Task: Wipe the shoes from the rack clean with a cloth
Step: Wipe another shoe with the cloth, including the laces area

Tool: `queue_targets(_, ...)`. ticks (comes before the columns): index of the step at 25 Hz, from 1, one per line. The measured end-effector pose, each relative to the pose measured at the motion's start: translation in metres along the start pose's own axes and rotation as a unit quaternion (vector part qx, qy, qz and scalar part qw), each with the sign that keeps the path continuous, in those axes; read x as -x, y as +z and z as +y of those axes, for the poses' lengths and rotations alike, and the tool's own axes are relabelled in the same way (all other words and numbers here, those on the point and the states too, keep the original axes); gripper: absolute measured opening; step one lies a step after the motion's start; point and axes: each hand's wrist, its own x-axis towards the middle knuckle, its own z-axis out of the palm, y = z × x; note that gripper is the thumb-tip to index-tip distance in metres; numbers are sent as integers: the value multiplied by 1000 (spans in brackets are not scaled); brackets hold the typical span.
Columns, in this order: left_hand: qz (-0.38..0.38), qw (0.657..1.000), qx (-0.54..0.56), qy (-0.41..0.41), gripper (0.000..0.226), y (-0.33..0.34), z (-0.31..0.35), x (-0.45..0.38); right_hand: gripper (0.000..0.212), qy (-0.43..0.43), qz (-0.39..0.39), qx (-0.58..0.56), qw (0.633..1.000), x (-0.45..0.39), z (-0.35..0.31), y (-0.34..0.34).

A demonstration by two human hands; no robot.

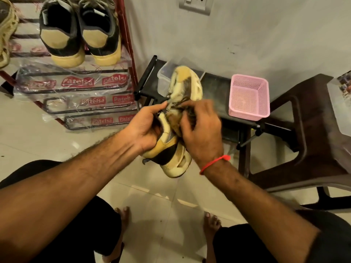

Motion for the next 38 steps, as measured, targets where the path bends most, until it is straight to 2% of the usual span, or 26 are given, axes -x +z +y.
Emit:
queue_targets(3, -17, 1000, 10, -8, 34, -11, 5, 2, 19, -26, -33, -16, 999, 27, -18, 1)
queue_targets(5, -21, 1000, 4, -11, 35, -12, 1, 2, 19, -32, -34, 4, 999, 11, -11, -6)
queue_targets(10, -15, 999, -31, 9, 26, 0, -2, -3, 22, 57, -14, 45, 997, -38, 4, -20)
queue_targets(15, -12, 1000, 3, 4, 36, -15, 3, -7, 25, 121, -113, -13, 986, 4, -19, -15)
queue_targets(19, 15, 999, -18, 29, 40, -21, 9, -10, 23, 116, -272, -19, 955, 17, -22, -14)
queue_targets(20, 16, 999, -24, 31, 41, -20, 11, -9, 21, 114, -289, -39, 950, 13, -20, -17)
queue_targets(22, -2, 999, -21, 33, 40, -14, 14, -5, 15, 140, -256, -116, 949, 0, -13, -28)
queue_targets(26, -36, 998, -20, 53, 30, -2, 21, 2, 12, 223, -118, -283, 925, -21, 3, -46)
queue_targets(29, -22, 992, -106, 62, 29, 0, 21, 2, 13, 264, -67, -322, 907, -24, 7, -46)
queue_targets(31, 26, 971, -223, 77, 26, -2, 22, 4, 13, 276, -56, -316, 906, -21, 7, -47)
queue_targets(32, 54, 949, -298, 90, 23, -3, 23, 10, 14, 278, -62, -310, 907, -17, 5, -48)
queue_targets(35, 112, 820, -549, 118, 42, -7, 24, 27, 16, 282, -100, -299, 906, 7, -3, -48)
queue_targets(38, 129, 733, -641, 189, 38, -4, 16, 47, 14, 270, -88, -287, 915, 34, -11, -47)
